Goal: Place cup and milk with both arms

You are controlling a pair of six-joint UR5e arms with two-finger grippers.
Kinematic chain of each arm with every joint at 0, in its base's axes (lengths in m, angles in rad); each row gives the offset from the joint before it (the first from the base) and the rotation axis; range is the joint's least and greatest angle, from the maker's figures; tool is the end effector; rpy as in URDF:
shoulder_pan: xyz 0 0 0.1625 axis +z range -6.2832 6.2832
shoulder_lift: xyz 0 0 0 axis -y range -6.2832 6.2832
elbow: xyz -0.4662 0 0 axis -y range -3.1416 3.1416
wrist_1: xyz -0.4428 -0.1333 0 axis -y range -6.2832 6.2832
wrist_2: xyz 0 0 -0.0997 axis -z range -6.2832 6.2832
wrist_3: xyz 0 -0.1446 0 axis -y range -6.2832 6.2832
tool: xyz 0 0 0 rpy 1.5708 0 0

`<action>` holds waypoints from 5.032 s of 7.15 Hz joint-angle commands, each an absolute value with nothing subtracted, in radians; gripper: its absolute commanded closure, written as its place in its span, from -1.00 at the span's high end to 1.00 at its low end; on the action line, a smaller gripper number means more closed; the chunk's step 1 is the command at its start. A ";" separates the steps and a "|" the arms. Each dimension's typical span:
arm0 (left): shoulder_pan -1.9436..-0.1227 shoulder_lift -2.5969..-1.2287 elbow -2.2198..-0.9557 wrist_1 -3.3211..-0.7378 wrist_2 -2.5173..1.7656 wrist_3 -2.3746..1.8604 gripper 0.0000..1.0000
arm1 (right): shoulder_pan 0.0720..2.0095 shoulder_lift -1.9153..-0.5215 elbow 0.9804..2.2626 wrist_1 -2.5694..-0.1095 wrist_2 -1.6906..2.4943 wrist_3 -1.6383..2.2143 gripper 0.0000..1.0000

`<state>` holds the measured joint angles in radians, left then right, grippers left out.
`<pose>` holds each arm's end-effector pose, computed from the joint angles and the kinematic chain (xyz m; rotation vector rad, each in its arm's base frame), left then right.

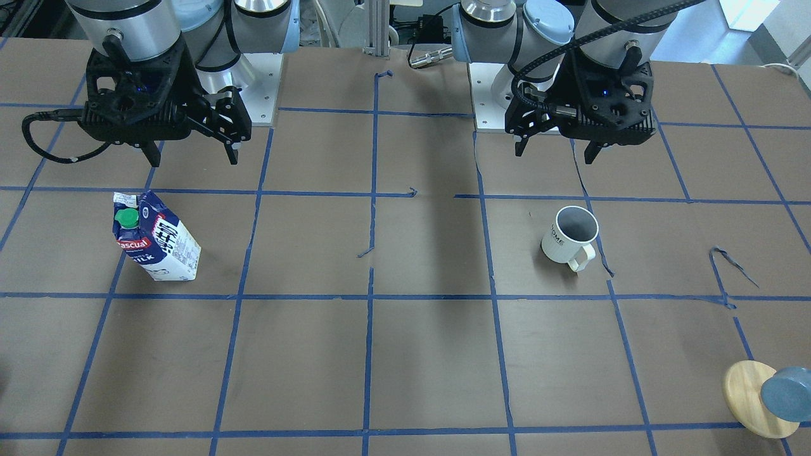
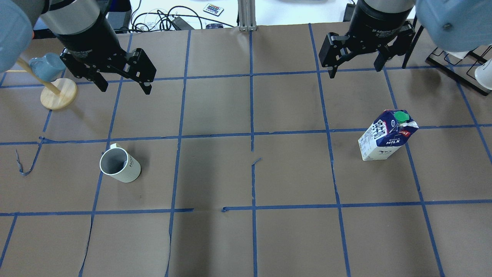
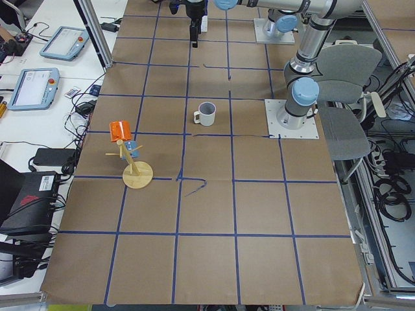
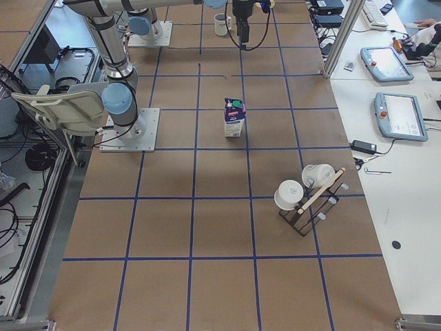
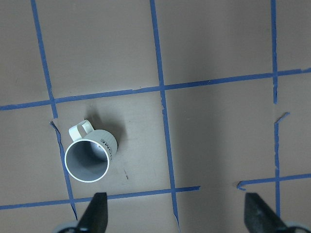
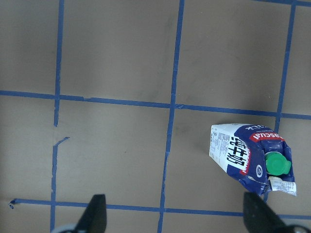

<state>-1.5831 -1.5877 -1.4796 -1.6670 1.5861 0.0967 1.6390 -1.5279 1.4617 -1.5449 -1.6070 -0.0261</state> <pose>-0.1378 -0.5443 0.5148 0.1706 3.1224 0.0352 0.1664 -0.5572 0.5172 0.1452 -3.1022 0.0638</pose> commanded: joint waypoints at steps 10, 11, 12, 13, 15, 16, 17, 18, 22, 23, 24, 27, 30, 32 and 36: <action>-1.585 -1.588 -1.480 -1.667 1.589 0.097 1.00 | 1.615 -1.532 1.462 -1.532 -1.615 -0.038 1.00; -1.583 -1.588 -1.480 -1.667 1.588 0.097 1.00 | 1.615 -1.532 1.463 -1.532 -1.617 -0.037 1.00; -1.583 -1.588 -1.480 -1.667 1.588 0.097 1.00 | 1.615 -1.532 1.463 -1.535 -1.617 -0.038 1.00; -1.583 -1.588 -1.480 -1.669 1.589 0.097 1.00 | 1.615 -1.534 1.462 -1.542 -1.618 -0.038 1.00; -1.582 -1.588 -1.480 -1.674 1.591 0.100 1.00 | 1.614 -1.534 1.463 -1.543 -1.618 -0.040 1.00; -1.557 -1.591 -1.495 -1.683 1.610 0.106 1.00 | 1.614 -1.534 1.463 -1.539 -1.623 -0.040 1.00; -1.514 -1.592 -1.556 -1.684 1.618 0.112 1.00 | 1.614 -1.534 1.463 -1.542 -1.638 -0.040 1.00; -1.472 -1.618 -1.659 -1.646 1.617 0.162 1.00 | 1.614 -1.534 1.463 -1.539 -1.638 -0.040 1.00; -1.411 -1.741 -1.960 -1.261 1.770 0.167 1.00 | 1.614 -1.532 1.463 -1.543 -1.640 -0.040 1.00; -1.411 -1.771 -1.970 -1.220 1.729 0.163 1.00 | 1.614 -1.532 1.463 -1.545 -1.640 -0.040 1.00; -1.411 -1.795 -1.974 -1.223 1.701 0.157 0.83 | 1.614 -1.532 1.463 -1.545 -1.638 -0.038 1.00; -1.411 -1.790 -1.951 -1.227 1.701 0.137 -1.00 | 1.614 -1.532 1.463 -1.539 -1.640 -0.038 1.00; -1.425 -1.784 -1.896 -1.227 1.694 0.134 -1.00 | 1.614 -1.531 1.463 -1.542 -1.640 -0.038 1.00; -1.489 -1.795 -1.798 -1.299 1.555 -0.060 -1.00 | 1.614 -1.532 1.463 -1.542 -1.640 -0.040 1.00; -1.946 -1.836 -1.776 -1.298 1.488 -0.487 -1.00 | 1.586 -1.531 1.465 -1.534 -1.644 -0.067 1.00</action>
